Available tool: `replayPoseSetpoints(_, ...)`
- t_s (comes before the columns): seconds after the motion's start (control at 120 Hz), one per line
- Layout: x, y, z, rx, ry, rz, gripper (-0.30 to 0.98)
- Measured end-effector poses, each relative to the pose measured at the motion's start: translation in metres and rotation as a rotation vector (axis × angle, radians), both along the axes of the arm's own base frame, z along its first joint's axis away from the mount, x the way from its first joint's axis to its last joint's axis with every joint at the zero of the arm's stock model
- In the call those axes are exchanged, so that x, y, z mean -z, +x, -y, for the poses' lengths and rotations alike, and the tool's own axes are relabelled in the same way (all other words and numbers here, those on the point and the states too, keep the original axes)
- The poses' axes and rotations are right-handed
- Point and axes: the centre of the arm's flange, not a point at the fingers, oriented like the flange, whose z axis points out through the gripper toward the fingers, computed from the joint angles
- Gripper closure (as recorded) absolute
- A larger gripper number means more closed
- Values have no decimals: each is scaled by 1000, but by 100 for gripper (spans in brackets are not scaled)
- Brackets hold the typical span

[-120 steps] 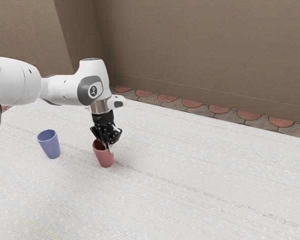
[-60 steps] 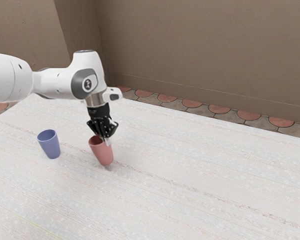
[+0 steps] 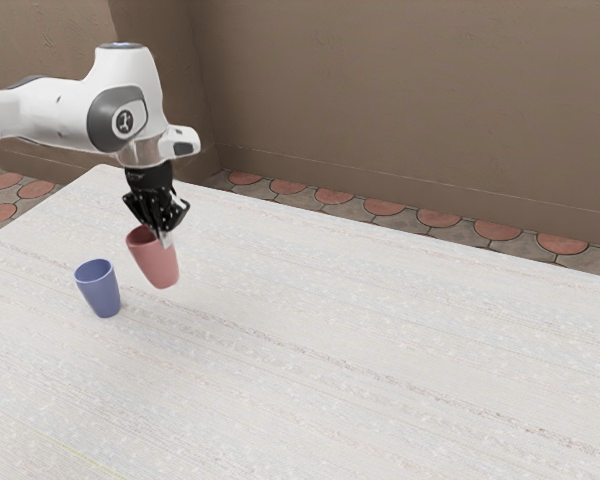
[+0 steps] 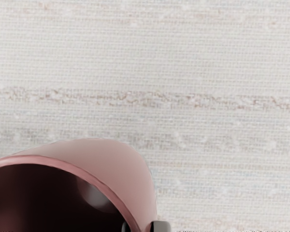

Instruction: Place the right cup onto the left cup

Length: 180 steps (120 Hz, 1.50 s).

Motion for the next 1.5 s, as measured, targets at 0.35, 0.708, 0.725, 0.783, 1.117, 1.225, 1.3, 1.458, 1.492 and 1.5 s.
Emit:
replayPoseSetpoints(0.35, -20, -19, -57, -87, 72, -32, 79)
replayPoseSetpoints(0.708, -28, -15, -103, -148, 134, -34, 79)
replayPoseSetpoints(0.725, -28, -15, -105, -151, 137, -34, 79)
replayPoseSetpoints(0.783, -27, -12, -112, -160, 146, -35, 79)
replayPoseSetpoints(1.117, -12, -4, -127, -175, 157, -58, 79)
replayPoseSetpoints(1.225, -8, -4, -130, -180, 156, -65, 79)
replayPoseSetpoints(1.3, -7, -4, -130, -180, 155, -67, 79)
replayPoseSetpoints(1.458, -6, -4, -127, -178, 152, -68, 79)
replayPoseSetpoints(1.492, -5, -4, -127, -179, 149, -68, 79)
replayPoseSetpoints(1.5, -5, -4, -127, -179, 148, -68, 79)
